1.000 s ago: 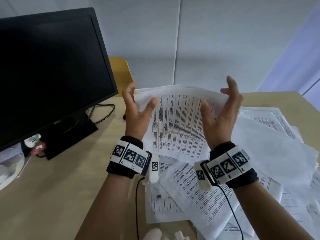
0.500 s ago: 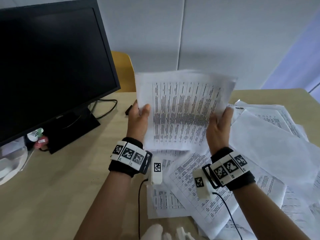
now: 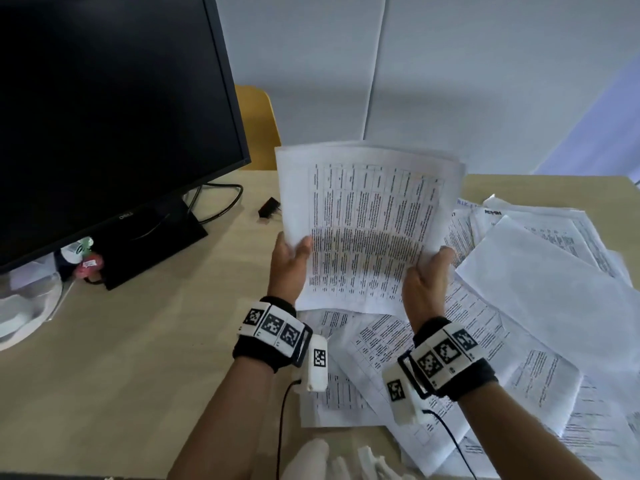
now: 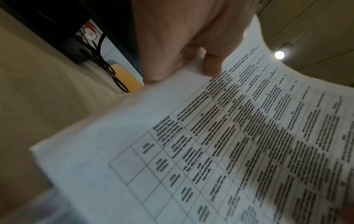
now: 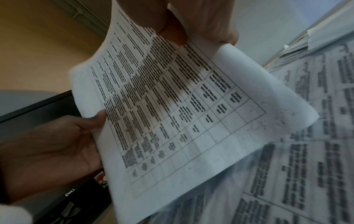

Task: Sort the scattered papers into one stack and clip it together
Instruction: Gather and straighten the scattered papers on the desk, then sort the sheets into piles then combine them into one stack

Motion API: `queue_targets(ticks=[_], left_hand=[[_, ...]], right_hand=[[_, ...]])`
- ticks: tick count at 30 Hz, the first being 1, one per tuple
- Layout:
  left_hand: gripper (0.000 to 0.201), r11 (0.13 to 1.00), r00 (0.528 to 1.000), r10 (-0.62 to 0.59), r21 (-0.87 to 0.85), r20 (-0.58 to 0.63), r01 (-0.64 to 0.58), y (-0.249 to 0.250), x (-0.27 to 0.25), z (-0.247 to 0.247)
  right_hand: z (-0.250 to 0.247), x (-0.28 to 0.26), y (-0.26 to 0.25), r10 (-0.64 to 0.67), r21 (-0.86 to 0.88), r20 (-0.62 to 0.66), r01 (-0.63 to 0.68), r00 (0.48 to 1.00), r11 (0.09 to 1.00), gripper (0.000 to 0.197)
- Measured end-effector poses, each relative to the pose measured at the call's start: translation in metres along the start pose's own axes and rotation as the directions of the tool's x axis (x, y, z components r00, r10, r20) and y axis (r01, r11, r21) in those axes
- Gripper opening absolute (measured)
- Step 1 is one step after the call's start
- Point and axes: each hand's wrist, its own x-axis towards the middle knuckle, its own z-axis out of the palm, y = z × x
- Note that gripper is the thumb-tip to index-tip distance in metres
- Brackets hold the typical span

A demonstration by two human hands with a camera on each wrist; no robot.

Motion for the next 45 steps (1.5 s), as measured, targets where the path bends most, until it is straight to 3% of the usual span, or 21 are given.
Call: queue_targets(ticks=[2,4,7,11,15,18,25,28,30,32,34,36,39,43,45], left_hand=[[0.037,0.997,0.995,0.037,0.074,-0.096,-0.03,0.007,0.008,-0.009],[0.023,0.99,0.973,0.083,0.132,-0.216,-0.055,0.015,0.019,-0.026],[0.019,0.962,0.949,0.082,0.273,-0.303,0.004,0.013,0.038,-0.061],[0.033,0.874,0.93,-0.036,0.44,-0.365,0.207,-0.012,0.052,-0.108],[0.037,0.791,0.906,-0.166,0.496,-0.39,0.359,-0.04,0.049,-0.133],[0.041,0.75,0.88,-0.226,0.502,-0.417,0.43,-0.056,0.042,-0.135],[0.054,0.609,0.815,-0.24,0.571,-0.528,0.55,-0.056,0.03,-0.122],[0.057,0.617,0.827,-0.165,0.598,-0.538,0.512,-0.036,0.031,-0.1],[0.048,0.644,0.9,-0.09,0.665,-0.426,0.379,-0.025,0.032,-0.073],[0.031,0.673,0.973,-0.032,0.715,-0.229,0.19,-0.019,0.028,-0.038],[0.021,0.689,0.999,-0.025,0.724,-0.034,0.042,-0.016,0.019,0.003],[0.023,0.664,0.989,-0.08,0.747,0.121,-0.038,-0.018,0.006,0.044],[0.04,0.567,0.952,-0.209,0.821,0.222,-0.067,-0.03,-0.01,0.093],[0.083,0.331,0.925,-0.347,0.943,0.156,-0.035,-0.052,-0.026,0.132],[0.086,0.234,0.934,-0.332,0.971,0.132,-0.054,-0.058,-0.034,0.143]], right_hand=[[0.007,0.004,-0.008,-0.019,-0.017,0.01,0.019,1.0,1.0,0.036],[0.021,0.006,-0.012,-0.022,-0.047,0.065,0.025,0.998,0.999,0.048],[0.049,0.003,-0.009,0.01,-0.095,0.253,0.014,0.967,0.995,0.056],[0.08,-0.005,0.005,0.16,-0.342,0.51,0.028,0.845,0.939,0.029],[0.096,-0.015,0.022,0.309,-0.493,0.654,0.08,0.69,0.866,0.038],[0.097,-0.023,0.027,0.34,-0.562,0.687,0.173,0.643,0.809,0.038],[0.082,-0.025,0.023,0.312,-0.563,0.702,0.23,0.641,0.794,0.038],[0.061,-0.006,0.022,0.281,-0.552,0.648,0.182,0.708,0.814,0.038],[0.038,0.013,0.025,0.261,-0.563,0.587,0.155,0.767,0.812,0.035],[0.009,0.032,0.031,0.264,-0.589,0.51,0.108,0.819,0.801,0.033],[-0.024,0.051,0.04,0.289,-0.641,0.422,0.057,0.859,0.766,0.034],[-0.057,0.066,0.051,0.329,-0.703,0.345,0.009,0.879,0.712,0.036],[-0.1,0.076,0.065,0.377,-0.766,0.293,-0.02,0.879,0.642,0.039],[-0.139,0.074,0.079,0.391,-0.853,0.273,0.033,0.879,0.522,0.058],[-0.153,0.073,0.087,0.404,-0.89,0.243,0.037,0.882,0.455,0.075]])
